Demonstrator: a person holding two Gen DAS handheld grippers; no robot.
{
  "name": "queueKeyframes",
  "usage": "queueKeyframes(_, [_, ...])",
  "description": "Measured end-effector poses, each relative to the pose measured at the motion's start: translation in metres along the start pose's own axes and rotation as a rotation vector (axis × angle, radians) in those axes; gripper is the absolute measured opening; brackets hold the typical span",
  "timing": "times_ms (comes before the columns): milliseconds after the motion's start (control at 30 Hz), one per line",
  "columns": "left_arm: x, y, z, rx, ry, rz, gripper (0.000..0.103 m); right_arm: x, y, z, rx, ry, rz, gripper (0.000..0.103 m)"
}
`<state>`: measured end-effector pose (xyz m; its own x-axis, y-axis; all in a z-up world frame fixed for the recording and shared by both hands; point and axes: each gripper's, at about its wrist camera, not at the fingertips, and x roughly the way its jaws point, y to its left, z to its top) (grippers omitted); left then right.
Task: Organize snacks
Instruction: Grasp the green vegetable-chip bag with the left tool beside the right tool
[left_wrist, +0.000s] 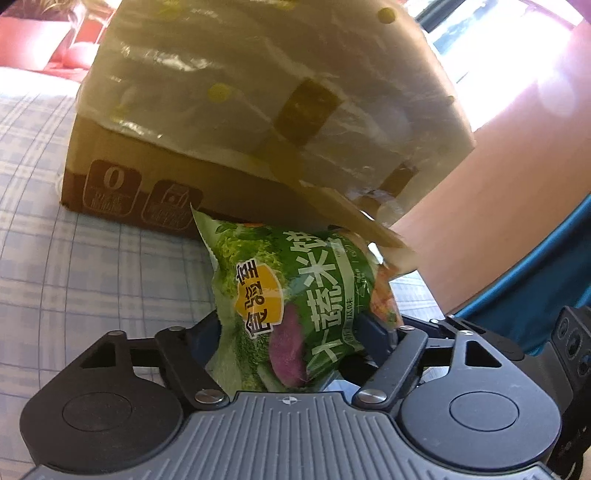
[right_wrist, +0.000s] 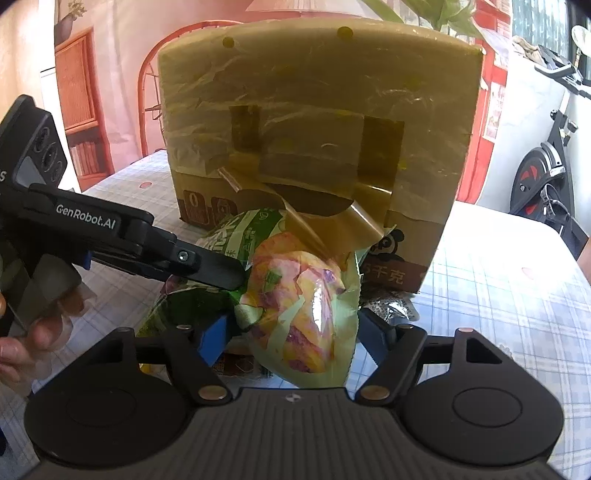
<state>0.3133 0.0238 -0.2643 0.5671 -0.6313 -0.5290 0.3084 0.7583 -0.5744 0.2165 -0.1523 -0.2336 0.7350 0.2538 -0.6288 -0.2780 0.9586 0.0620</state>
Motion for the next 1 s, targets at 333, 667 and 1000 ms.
queueKeyframes(333, [-0.03,-0.014,0.007,0.075,0.026,0.075,0.076,-0.007,0.017,0.005,0.017,-0.008,0.033,0.062])
queueKeyframes(667, [-0.064,-0.02,0.002,0.084,0.02,0.118,0.075,-0.02,0.03,0.005,0.034,-0.013,0.072,0.061])
queueKeyframes(1000, [-0.071,-0.034,0.004,0.095,-0.011,0.138,0.074,-0.027,0.041,0.006,0.031,-0.028,0.083,0.061])
